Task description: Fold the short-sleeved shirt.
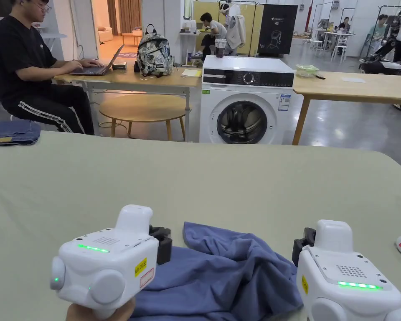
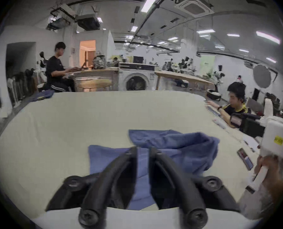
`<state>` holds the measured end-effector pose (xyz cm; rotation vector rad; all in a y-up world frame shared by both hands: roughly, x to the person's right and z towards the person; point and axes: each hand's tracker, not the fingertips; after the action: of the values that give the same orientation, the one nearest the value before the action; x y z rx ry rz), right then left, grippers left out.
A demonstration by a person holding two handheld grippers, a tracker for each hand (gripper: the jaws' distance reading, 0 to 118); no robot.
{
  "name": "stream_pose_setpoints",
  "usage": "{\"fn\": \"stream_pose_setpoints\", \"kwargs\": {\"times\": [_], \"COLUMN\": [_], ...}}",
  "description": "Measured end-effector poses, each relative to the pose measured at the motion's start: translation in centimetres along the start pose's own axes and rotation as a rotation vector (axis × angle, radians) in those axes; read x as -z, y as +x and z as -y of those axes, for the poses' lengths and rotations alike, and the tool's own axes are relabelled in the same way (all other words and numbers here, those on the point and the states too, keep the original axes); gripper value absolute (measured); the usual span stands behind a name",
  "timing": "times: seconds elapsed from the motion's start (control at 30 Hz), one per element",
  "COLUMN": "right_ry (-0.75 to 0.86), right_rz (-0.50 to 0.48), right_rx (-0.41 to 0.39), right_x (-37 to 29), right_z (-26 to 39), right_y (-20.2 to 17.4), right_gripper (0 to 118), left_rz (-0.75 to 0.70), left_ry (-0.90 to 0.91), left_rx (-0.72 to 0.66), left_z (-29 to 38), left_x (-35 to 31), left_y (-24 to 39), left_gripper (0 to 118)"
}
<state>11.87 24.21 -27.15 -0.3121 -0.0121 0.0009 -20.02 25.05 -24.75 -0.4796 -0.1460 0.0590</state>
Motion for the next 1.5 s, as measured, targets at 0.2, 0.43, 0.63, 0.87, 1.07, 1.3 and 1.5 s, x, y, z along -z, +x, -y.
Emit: {"fn": "stream_pose_setpoints", "kwargs": {"times": [0.2,0.43,0.63,0.87,1.07,1.3,1.5], "right_ry": [-0.001,-0.022,-0.043,-0.072,-0.093,-0.125,-0.163], "right_rz": [-0.016,-0.034,-0.037,-0.018,0.007,0.038,0.052], "right_rx": [-0.014,-0.026,-0.022,-0.028,-0.041,-0.046,-0.028], "right_x": [-0.1,0.6,1.6,3.1,3.9,4.6,5.0], "right_z": [0.7,0.9,0.8,0.9,1.1,2.0,3.0], "right_y": [-1.1,-1.9,-1.6,-0.7,0.4,2.0,2.7], "right_gripper": [0,0,0,0,0,0,0], "left_rz": [-0.165,-0.182,-0.152,-0.063,-0.097,-0.147,-0.192], "left_ry": [0.003,-0.095,-0.255,-0.437,-0.545,-0.699,-0.682], "left_rx": [-0.04,-0.178,-0.277,-0.276,-0.268,-0.244,-0.11], "left_z": [2.4,2.0,-0.6,-3.6,-4.7,-2.9,-1.2], "left_x": [-1.8,0.2,6.4,15.5,21.4,24.5,26.4], "left_y": [-2.7,-7.8,-12.9,-16.7,-17.7,-16.1,-14.3], "left_gripper": [0,0,0,0,71,73,18]}}
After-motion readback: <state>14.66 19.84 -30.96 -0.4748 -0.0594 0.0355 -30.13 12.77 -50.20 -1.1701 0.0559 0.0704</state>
